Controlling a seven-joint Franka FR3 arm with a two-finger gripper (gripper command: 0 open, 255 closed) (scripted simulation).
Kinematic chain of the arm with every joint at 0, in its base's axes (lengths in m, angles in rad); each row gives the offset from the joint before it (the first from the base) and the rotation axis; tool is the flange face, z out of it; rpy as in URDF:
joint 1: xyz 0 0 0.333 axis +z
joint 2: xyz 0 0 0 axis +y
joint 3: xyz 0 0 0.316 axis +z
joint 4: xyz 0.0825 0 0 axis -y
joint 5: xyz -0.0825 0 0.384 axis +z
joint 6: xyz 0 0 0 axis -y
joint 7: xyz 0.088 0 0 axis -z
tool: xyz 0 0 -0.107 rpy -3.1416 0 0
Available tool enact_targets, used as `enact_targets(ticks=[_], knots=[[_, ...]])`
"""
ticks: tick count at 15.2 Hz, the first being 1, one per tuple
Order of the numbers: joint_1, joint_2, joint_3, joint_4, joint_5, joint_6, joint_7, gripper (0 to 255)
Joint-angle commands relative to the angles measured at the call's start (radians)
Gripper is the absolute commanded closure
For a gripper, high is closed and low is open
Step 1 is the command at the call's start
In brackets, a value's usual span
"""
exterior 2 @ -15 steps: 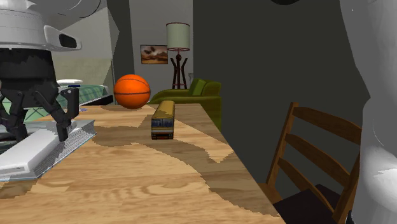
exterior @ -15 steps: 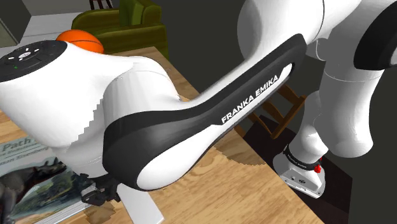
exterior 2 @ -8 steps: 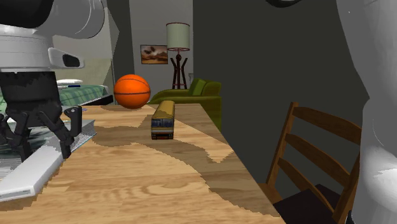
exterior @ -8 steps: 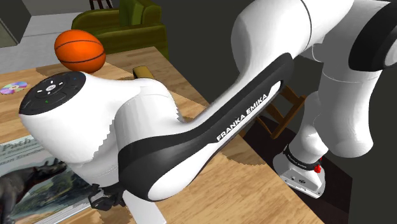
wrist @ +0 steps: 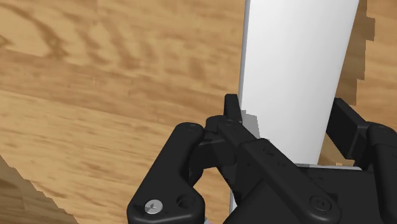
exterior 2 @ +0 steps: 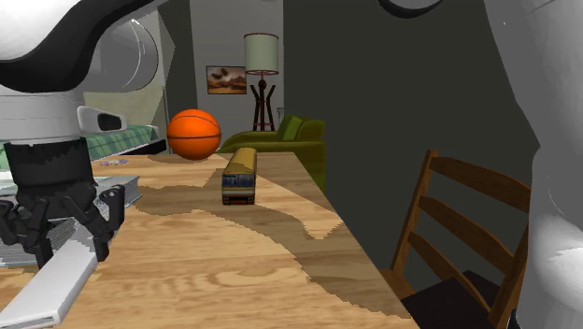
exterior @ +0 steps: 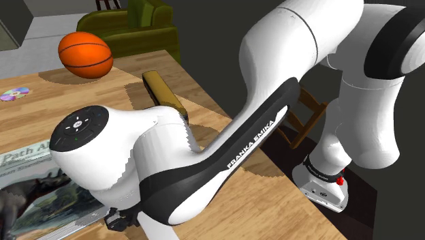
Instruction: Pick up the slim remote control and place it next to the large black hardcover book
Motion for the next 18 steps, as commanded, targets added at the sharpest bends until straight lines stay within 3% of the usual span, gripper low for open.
enact_targets(ticks=[1,11,12,18], knots=[[0.002,0.015,-0.005,-0.007,-0.009,0.021,0.003,255],[0.005,0.030,-0.010,-0.019,-0.018,0.047,0.009,255],[0.005,0.030,-0.010,-0.019,-0.018,0.047,0.009,0],[0.002,0.015,-0.005,-0.005,-0.009,0.020,0.003,0]])
